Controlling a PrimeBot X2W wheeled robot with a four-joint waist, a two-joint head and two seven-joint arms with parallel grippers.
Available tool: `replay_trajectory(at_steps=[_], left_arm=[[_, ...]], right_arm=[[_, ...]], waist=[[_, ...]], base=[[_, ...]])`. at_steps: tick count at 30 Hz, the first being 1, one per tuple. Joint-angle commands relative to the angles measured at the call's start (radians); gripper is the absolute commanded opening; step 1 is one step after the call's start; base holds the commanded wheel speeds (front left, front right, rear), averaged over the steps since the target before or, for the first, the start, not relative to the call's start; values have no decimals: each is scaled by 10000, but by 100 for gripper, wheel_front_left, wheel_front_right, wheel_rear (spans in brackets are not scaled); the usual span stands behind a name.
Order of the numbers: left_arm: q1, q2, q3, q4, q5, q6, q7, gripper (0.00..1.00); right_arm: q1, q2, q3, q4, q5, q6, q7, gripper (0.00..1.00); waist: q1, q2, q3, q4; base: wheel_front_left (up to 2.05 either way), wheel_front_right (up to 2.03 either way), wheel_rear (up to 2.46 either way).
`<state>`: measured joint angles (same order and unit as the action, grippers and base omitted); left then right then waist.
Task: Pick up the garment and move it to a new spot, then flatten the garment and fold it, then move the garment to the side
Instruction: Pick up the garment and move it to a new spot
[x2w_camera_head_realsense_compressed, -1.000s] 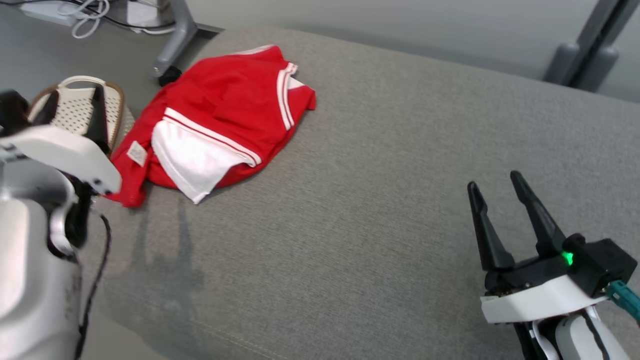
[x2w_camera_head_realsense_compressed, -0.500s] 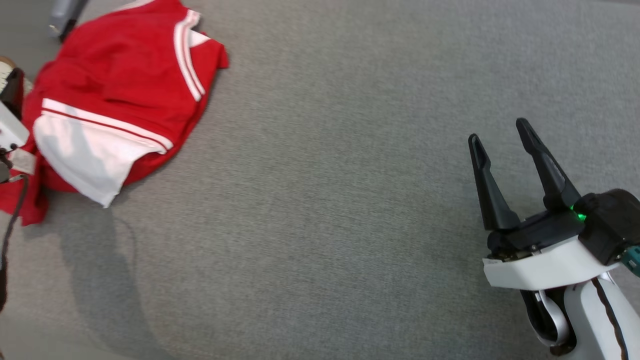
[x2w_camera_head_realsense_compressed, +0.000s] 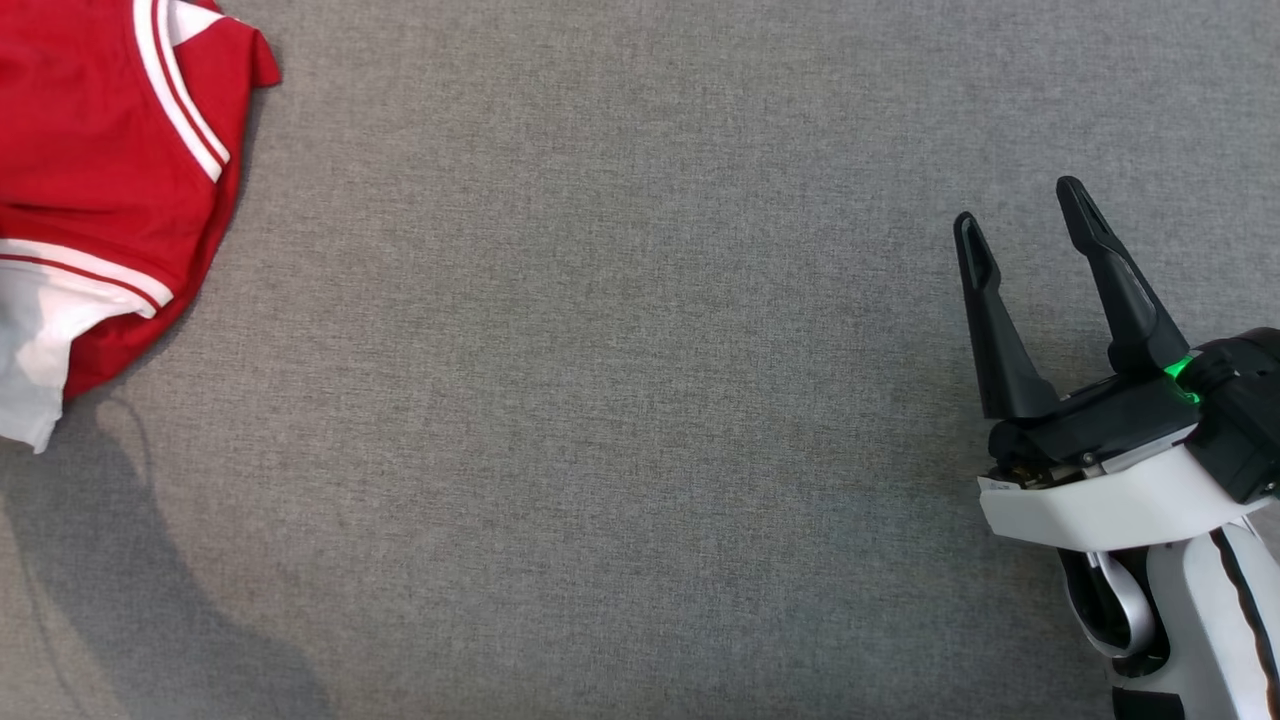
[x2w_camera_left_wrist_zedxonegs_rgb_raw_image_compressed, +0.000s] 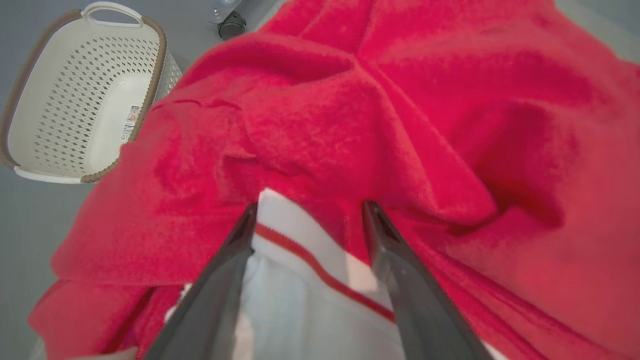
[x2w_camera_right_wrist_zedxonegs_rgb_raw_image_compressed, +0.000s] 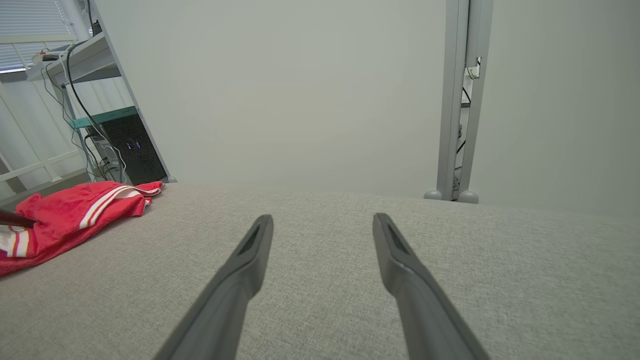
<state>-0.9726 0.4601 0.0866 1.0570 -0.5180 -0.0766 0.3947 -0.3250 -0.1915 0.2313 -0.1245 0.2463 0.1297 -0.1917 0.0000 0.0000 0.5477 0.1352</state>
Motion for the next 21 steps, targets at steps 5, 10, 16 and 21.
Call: replay_trajectory(at_steps=[5,10,16,21], left_arm=[[-267,144,-278,402,144,-227,-314,0],[-371,203,-565,578,267,-372,-587,0],[-290,285,-976,457,484,-476,-998,0],[-142,373,-1474,80,577,-532,-1245,0]], right_arm=[[-9,54,-35,112,-37,19,-97,100],[143,90,-16,302,28,19,-160,100],[339,180,30,564,173,19,-321,100],[713,384,-44,893,320,20,-513,100]], waist=[[0,0,-206,10],[0,0,-651,96],[0,0,-1341,53],[0,0,-2295,-96]], base=[[0,0,0],[0,0,0],[0,0,0],[0,0,0]])
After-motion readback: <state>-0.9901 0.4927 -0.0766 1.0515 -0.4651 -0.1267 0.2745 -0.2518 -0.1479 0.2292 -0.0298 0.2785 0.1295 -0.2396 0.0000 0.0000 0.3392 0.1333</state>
